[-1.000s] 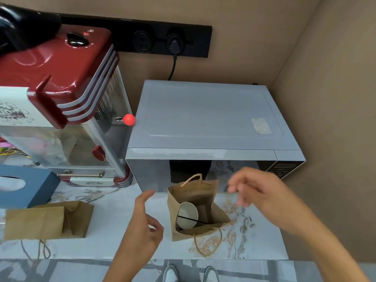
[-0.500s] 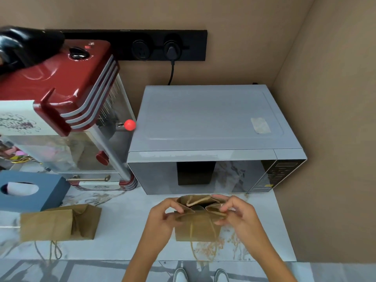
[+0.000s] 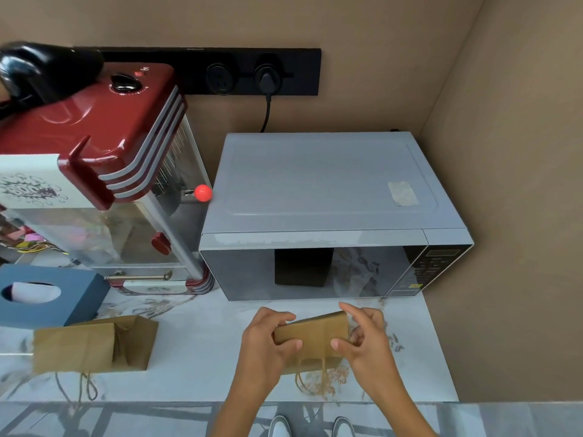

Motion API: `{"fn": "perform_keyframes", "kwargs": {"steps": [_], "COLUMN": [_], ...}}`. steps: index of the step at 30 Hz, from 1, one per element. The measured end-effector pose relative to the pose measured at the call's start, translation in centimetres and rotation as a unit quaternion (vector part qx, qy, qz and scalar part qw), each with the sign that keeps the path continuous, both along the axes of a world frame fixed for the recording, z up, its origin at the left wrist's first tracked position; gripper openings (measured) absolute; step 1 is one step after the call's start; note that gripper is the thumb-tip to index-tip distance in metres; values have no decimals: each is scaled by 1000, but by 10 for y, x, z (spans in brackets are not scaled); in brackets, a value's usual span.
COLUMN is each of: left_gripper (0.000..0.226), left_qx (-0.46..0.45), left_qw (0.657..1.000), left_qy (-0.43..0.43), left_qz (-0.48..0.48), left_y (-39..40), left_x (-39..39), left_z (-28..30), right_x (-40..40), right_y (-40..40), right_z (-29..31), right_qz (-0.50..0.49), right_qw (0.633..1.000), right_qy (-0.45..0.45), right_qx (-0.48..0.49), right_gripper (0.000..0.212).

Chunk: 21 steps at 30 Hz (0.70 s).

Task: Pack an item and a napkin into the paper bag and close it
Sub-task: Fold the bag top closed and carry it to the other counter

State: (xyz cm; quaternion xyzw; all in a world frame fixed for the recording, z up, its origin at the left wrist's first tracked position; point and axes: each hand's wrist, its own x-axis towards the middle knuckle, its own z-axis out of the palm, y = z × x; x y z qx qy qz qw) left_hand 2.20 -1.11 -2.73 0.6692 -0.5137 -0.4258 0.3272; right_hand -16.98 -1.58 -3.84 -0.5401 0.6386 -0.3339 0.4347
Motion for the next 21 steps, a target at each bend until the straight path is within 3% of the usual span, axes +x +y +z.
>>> {"fn": "perform_keyframes", "kwargs": {"steps": [7, 12, 21], "left_gripper": [14, 17, 20], "left_qx": [34, 19, 4], "left_qw": [997, 997, 992], "left_qy": [57, 68, 82], "left_qz": [45, 39, -92], "left_y": [1, 6, 43], "left_x": [10, 4, -75], "left_z": [-20, -23, -9], "right_x": [-8, -11, -101], "right_y": [0, 10, 83], "right_z": [-7, -8, -3], "right_qz": [-9, -54, -128], "right_qw": [999, 998, 988], "right_qy": [-30, -44, -84], "right_qx": [-5, -5, -15], "right_gripper": [22, 21, 16]}}
